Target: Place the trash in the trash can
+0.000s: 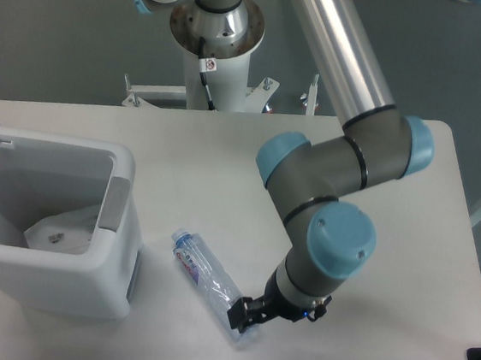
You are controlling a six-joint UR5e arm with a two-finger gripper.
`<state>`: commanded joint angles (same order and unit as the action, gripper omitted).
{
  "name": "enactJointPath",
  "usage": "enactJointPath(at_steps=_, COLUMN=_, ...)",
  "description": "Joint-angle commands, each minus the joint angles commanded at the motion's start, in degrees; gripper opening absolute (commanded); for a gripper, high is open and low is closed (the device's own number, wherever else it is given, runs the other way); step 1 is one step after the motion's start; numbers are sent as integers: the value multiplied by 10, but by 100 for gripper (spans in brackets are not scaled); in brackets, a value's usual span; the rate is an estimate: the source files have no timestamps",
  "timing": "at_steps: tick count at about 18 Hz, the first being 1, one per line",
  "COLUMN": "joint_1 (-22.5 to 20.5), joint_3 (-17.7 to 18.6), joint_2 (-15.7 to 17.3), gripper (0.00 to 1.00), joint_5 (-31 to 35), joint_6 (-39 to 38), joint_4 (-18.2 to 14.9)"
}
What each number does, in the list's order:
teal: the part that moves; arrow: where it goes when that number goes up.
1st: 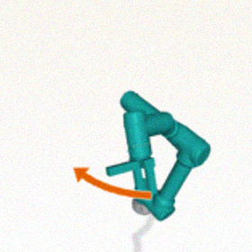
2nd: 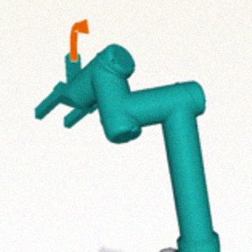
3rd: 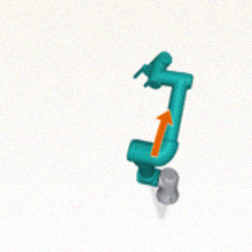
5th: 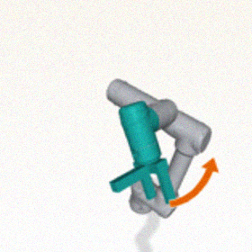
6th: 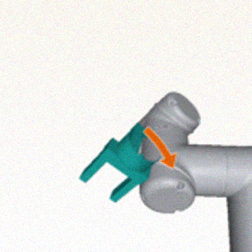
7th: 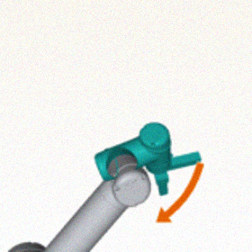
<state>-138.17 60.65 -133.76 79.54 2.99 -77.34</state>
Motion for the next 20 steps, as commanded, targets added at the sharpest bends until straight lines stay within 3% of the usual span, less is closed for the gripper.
enactJointPath(at_steps=20, joint_1=55, joint_3=18, joint_2=-40, gripper=100, joint_5=107, joint_6=-35, joint_4=3)
